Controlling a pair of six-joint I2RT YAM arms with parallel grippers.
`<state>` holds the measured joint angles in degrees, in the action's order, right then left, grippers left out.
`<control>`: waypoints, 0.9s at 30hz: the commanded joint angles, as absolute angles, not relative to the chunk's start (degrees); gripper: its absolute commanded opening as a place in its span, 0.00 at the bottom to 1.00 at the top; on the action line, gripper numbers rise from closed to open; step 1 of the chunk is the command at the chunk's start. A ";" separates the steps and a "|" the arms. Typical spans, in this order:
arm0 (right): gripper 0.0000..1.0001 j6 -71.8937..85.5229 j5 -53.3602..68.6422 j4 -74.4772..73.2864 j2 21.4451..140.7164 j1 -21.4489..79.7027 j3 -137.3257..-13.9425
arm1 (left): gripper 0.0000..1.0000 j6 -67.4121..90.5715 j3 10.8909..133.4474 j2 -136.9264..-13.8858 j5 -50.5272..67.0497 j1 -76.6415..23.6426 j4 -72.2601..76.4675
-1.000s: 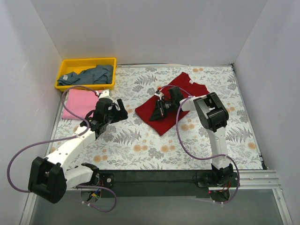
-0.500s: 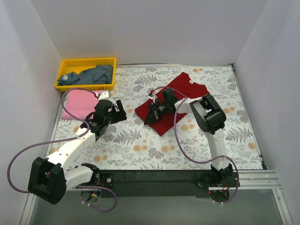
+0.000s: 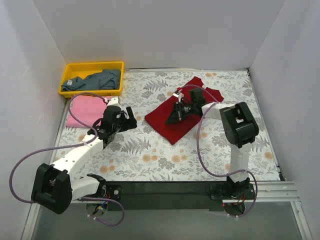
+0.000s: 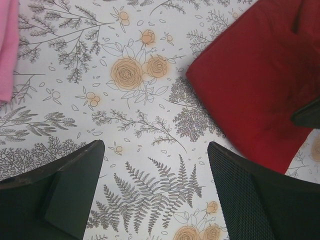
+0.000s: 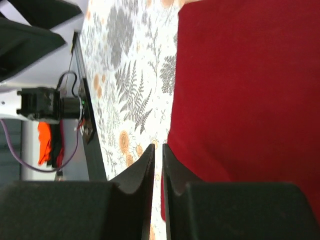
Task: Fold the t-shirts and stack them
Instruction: Fold the tshirt
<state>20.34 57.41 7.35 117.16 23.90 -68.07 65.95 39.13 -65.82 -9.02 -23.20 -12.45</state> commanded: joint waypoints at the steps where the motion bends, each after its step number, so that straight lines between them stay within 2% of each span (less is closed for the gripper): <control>1: 0.15 17.14 56.07 7.91 111.80 17.43 -63.73 | 0.78 65.48 41.40 -67.49 -5.63 -23.03 -11.16; 6: 0.15 15.12 55.20 8.09 113.19 9.77 -59.59 | 0.79 65.39 42.27 -70.04 -2.91 -23.03 -10.72; 13: 0.14 15.47 53.18 10.28 117.42 5.19 -57.31 | 0.79 65.65 42.71 -72.69 -1.14 -23.03 -10.72; 17: 0.18 14.94 50.90 9.67 110.07 5.97 -54.94 | 0.79 66.18 44.20 -74.35 -0.09 -23.03 -11.16; 23: 0.41 9.68 39.48 0.90 96.71 10.71 -52.82 | 0.79 71.01 50.17 -82.51 2.63 -23.03 -13.36; 27: 0.56 3.08 24.84 -10.70 92.29 20.46 -54.23 | 0.78 74.35 54.05 -88.93 4.57 -23.03 -14.15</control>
<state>9.61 37.54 -0.89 95.13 14.39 -52.77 71.05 51.09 -86.98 2.26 -23.20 -12.49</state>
